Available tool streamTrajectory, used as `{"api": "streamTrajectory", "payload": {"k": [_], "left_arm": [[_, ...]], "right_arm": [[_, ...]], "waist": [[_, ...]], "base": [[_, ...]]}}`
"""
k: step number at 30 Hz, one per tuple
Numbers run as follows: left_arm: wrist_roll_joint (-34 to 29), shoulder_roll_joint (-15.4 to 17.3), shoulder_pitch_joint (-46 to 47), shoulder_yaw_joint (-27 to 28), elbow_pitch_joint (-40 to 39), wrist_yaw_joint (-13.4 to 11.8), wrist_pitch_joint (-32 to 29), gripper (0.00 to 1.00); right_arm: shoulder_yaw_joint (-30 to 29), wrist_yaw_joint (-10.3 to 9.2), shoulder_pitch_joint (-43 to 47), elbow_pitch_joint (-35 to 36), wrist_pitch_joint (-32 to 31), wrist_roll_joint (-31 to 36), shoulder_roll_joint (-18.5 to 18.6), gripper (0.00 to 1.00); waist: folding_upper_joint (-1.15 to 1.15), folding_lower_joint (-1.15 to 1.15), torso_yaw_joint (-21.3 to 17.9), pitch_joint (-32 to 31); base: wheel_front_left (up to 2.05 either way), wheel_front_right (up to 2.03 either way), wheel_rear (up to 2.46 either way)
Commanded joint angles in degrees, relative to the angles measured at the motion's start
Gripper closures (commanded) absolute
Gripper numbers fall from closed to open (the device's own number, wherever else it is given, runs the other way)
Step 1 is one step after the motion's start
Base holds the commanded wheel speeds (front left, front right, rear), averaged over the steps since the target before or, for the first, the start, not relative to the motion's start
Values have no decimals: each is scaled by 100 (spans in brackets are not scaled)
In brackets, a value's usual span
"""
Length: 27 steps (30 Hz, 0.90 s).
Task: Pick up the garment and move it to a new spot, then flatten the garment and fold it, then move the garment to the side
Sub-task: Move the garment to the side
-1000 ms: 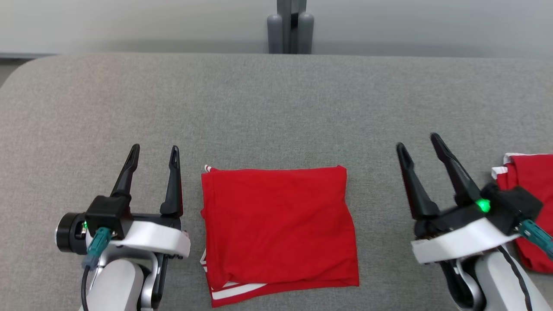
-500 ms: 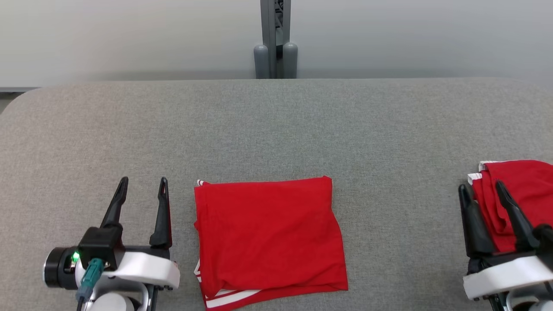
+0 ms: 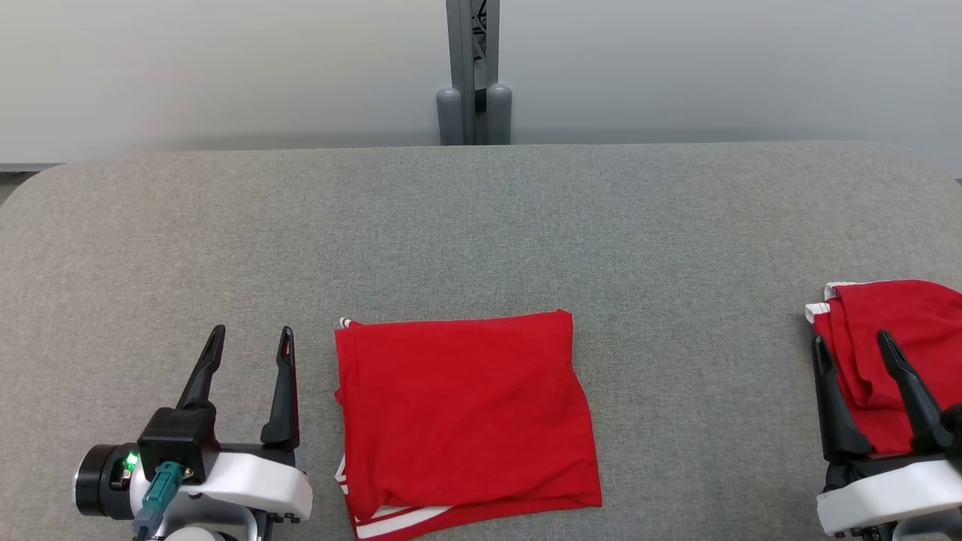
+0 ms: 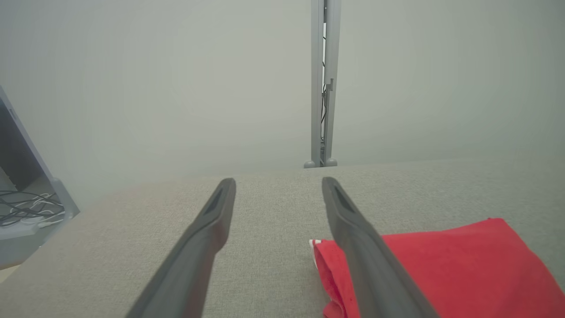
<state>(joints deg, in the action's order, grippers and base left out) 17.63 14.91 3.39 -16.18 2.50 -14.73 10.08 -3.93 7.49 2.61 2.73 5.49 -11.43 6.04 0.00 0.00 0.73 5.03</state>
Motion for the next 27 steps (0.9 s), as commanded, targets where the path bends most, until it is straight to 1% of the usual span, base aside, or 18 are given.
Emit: {"api": "streamTrajectory", "payload": {"k": [1,7,10,13,14,18,20,27], "left_arm": [[-17,19,-35,-10,-29,-32,-19,0],[-21,25,35,-62,-62,-19,-36,0],[-11,4,75,-85,-72,-22,-28,0],[18,-21,107,-96,-73,-25,-1,0],[39,-46,190,-124,-46,-19,34,0],[65,-133,223,-186,-4,25,103,0],[77,-159,232,-203,19,34,113,0],[119,-258,351,-287,192,108,223,0]], "right_arm": [[-22,1,-25,28,-11,26,13,0],[4,1,-81,56,-20,38,20,0],[119,1,-127,48,-78,17,101,0],[385,1,-209,-25,-215,-34,166,0],[949,1,-320,-214,-356,-151,264,0],[1463,1,-485,-631,-413,-356,334,0],[1559,1,-522,-752,-402,-429,325,0],[2034,1,-859,-1827,-389,-742,321,0]], "waist": [[0,0,3,2],[0,0,78,22],[0,0,195,37],[0,0,364,71],[0,0,641,168],[0,0,919,281],[0,0,975,303],[0,0,1260,432]], "base": [[0,0,0],[0,0,0],[0,0,0],[0,0,0],[0,0,0],[0,0,0],[0,0,0],[0,0,0]]}}
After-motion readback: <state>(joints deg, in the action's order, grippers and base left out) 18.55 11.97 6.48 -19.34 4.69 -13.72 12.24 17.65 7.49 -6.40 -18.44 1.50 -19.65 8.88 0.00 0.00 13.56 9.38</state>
